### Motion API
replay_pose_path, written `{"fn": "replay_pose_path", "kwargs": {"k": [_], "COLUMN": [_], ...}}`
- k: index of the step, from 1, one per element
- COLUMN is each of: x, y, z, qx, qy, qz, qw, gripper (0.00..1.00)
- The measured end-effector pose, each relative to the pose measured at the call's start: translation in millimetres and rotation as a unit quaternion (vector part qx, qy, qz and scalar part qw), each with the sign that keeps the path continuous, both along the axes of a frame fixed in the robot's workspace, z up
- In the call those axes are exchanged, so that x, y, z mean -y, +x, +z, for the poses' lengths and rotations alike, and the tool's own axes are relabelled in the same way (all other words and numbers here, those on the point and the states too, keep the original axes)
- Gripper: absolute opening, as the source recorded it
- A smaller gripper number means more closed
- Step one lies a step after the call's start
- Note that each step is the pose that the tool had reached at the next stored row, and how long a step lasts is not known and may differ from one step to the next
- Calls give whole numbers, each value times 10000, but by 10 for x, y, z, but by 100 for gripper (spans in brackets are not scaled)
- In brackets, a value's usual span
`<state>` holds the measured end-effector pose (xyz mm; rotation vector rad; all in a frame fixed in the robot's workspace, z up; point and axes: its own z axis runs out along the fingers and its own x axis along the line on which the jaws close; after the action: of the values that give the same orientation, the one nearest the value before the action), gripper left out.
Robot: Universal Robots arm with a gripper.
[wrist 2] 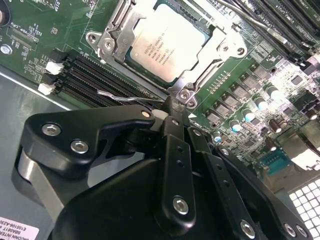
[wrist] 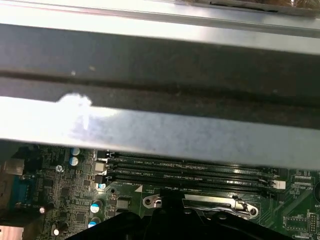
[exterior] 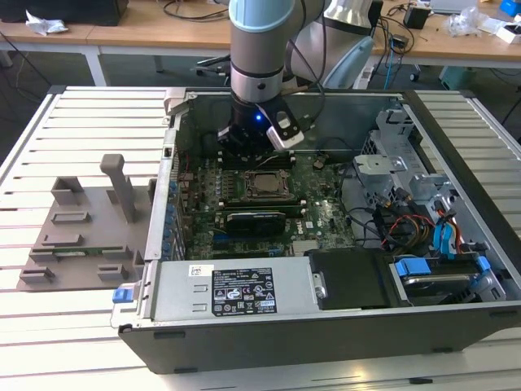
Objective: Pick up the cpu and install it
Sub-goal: 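Install the first cpu locking lever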
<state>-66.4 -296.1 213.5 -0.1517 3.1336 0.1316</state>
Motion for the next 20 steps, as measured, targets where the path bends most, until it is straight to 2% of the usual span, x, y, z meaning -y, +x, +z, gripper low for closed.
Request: {"fn": "replay_pose_path", "kwargs": {"k": [17, 20], "x": [0, 0], "y": [6, 14], "z": [-40, -68], "qx": [1, 0], "qy": [1, 0], "qz": [0, 0], "qw": [10000, 10000], "gripper": [11, 11]}}
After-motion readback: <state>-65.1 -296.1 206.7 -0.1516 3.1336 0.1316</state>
